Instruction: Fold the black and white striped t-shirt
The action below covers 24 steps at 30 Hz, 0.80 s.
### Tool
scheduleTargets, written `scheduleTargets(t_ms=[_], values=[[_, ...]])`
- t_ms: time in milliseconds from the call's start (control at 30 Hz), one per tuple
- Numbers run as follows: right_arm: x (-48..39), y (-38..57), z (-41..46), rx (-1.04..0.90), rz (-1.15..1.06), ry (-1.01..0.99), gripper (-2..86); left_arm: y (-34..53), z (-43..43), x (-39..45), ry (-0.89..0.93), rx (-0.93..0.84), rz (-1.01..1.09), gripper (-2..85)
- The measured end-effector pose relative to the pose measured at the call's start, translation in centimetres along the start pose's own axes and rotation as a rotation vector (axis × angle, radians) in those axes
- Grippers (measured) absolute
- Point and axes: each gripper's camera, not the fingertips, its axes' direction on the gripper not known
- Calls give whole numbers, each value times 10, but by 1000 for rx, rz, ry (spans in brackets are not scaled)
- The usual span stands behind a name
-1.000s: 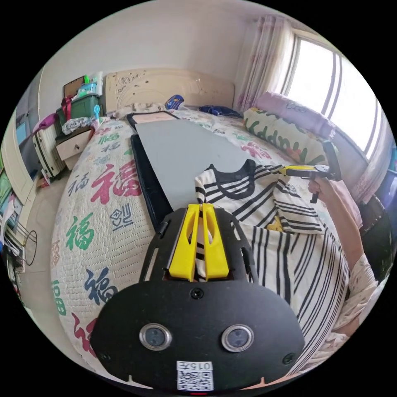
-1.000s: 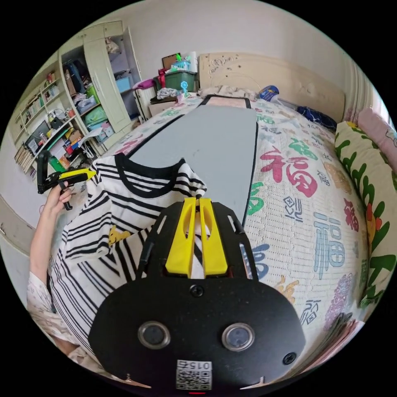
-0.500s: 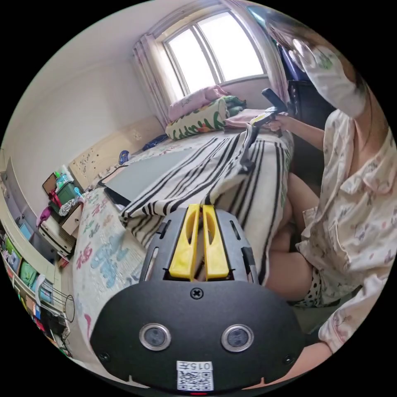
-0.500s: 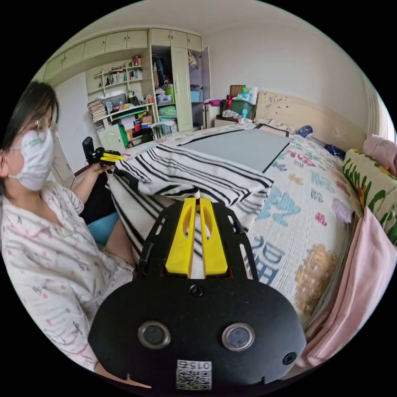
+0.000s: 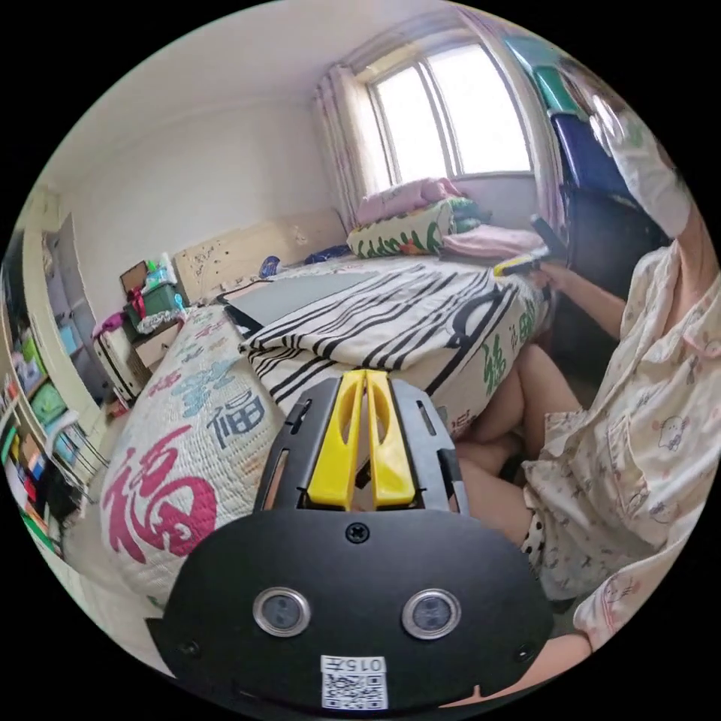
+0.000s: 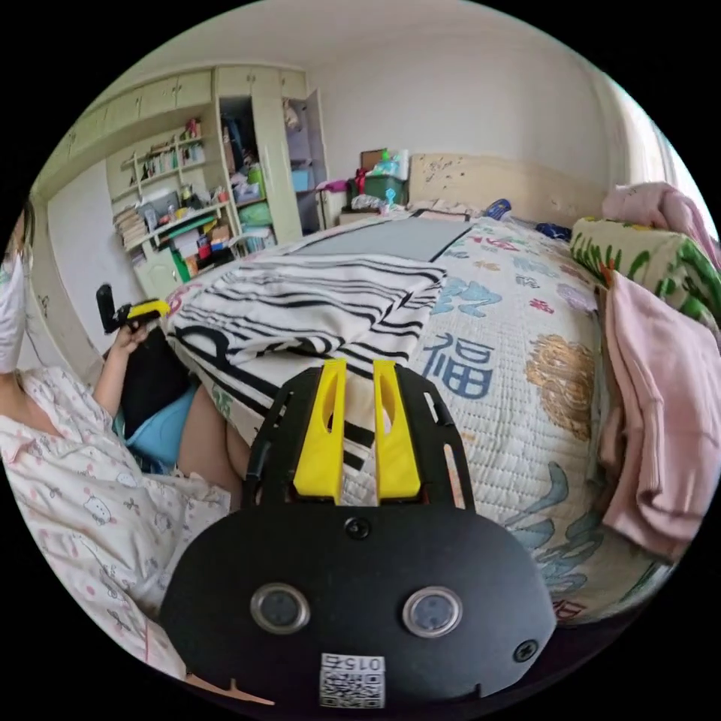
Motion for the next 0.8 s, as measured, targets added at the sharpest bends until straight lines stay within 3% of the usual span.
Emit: scheduleTargets(t_ms=[133,233,367,500,633,733,800], values=[[52,11,-30,251,134,12,67,-10,-38,-69,-68,178,-295,38],[81,9,-2,289,235,91,71,-29,-43,-117,-108,258,-451,63],[106,1,56,231,336,270,55,-62,-23,-189,-52,225,-617,67],[132,-3,118,134,443,428,21,-81,18,-280,167,162,-820,76],[136,-18,168,86,376,580,1,-103,52,-348,356,92,-860,91],[138,-30,209,53,333,687,-3,-103,69,-389,591,108,-899,112],[143,-36,229,34,321,720,-4,-104,61,-405,635,163,-921,122]])
